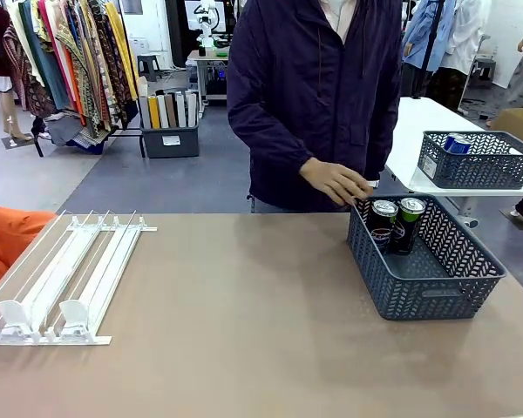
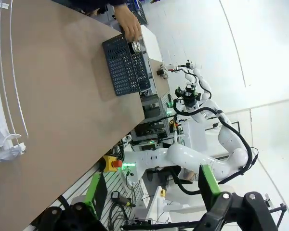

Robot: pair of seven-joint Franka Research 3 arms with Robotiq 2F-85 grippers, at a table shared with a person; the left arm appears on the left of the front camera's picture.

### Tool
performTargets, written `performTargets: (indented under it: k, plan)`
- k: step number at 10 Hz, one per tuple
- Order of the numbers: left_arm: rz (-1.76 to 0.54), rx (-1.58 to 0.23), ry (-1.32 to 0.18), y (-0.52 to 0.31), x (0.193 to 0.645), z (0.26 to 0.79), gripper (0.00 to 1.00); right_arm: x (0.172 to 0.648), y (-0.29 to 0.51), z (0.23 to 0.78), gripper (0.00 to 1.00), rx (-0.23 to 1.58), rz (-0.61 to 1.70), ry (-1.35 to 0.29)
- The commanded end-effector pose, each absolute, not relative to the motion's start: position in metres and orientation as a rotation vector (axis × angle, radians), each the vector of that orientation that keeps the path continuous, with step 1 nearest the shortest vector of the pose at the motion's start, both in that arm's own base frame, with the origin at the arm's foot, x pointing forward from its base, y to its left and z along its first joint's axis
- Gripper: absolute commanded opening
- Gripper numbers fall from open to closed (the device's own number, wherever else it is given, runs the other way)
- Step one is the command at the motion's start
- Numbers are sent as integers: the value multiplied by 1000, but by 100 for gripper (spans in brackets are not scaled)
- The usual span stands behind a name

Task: Retrieve and store the cans from the dispenser.
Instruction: Pick up one can from the Automatic Can Dispenser and place it in the middle of the table.

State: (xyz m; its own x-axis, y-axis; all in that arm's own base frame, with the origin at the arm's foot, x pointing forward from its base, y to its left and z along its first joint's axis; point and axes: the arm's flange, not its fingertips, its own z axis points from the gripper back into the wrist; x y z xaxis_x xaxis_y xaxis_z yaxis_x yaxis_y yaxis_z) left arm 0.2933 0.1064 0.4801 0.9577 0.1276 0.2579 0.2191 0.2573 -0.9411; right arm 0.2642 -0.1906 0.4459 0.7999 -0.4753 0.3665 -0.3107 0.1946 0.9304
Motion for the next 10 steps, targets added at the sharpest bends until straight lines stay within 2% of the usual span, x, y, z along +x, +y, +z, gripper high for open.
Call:
performTargets:
  k: [1,10]
  plan:
    - [-66,-1335,-320,105,293,482,100,268,-190,451,100,1421,-133,-715]
    - [-66,-1335,-320,105,293,482,100,268,-190,451,100,1421,-133,-715]
